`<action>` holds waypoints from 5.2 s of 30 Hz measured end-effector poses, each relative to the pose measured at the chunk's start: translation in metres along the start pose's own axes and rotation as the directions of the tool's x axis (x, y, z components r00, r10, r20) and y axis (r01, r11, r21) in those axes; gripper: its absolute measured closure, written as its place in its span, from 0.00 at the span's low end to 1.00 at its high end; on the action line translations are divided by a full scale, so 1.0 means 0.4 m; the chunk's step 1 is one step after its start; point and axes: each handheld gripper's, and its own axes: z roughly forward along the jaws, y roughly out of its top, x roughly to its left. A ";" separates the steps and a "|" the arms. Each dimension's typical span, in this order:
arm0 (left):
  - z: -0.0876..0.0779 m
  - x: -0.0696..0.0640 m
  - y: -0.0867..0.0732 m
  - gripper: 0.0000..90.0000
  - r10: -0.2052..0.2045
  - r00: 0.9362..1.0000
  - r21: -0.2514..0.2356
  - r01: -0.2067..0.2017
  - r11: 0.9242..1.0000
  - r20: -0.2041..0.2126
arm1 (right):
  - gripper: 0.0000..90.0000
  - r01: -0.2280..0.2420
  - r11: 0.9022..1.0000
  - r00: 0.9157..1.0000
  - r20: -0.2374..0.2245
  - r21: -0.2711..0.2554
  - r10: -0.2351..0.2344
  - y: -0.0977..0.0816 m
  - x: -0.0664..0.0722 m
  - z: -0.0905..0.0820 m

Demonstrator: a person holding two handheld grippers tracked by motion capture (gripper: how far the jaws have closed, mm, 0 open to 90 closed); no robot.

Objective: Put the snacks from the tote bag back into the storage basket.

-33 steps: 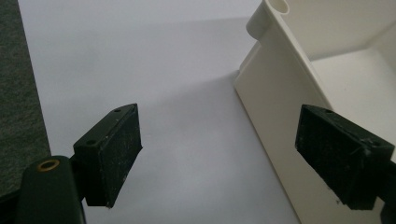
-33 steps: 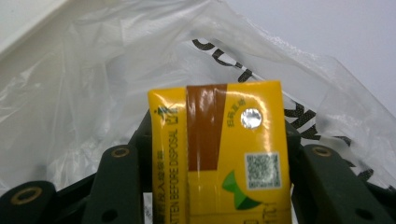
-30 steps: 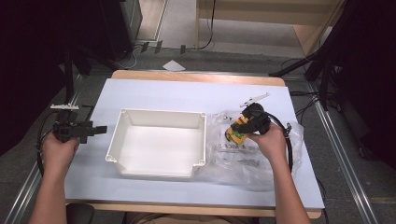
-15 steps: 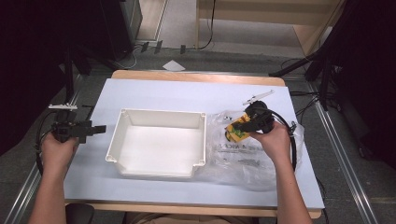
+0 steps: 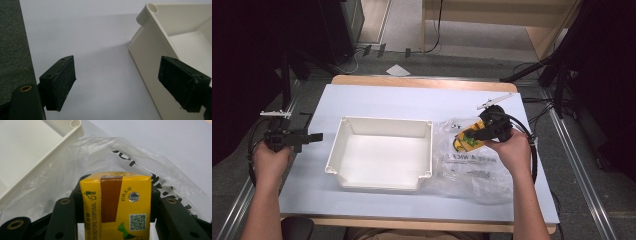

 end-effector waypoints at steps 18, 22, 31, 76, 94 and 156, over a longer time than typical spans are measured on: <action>0.024 -0.007 0.010 0.17 0.010 1.000 0.016 -0.010 1.000 0.006 | 0.59 0.009 1.000 1.000 -0.008 0.015 -0.008 0.010 0.038 -0.041; 0.025 -0.010 0.010 0.17 0.016 1.000 0.018 -0.016 1.000 0.008 | 0.59 0.019 1.000 1.000 -0.013 0.012 -0.019 0.016 0.046 -0.040; 0.029 -0.012 0.010 0.17 0.019 1.000 0.023 -0.020 1.000 0.013 | 0.59 0.038 0.999 0.999 -0.029 0.021 -0.037 0.032 0.070 -0.040; 0.035 -0.013 0.004 0.17 0.008 1.000 0.014 -0.008 1.000 0.025 | 0.59 0.170 0.985 0.980 -0.109 0.021 -0.167 0.165 0.182 -0.056; 0.042 -0.013 0.003 0.17 0.020 0.999 0.028 -0.021 0.999 0.028 | 0.60 0.183 0.983 0.974 -0.140 0.022 -0.178 0.243 0.224 -0.018; 0.036 -0.011 0.000 0.17 0.030 0.998 0.014 -0.031 0.999 0.051 | 0.60 0.253 0.933 0.964 -0.144 0.256 -0.222 0.270 0.272 0.283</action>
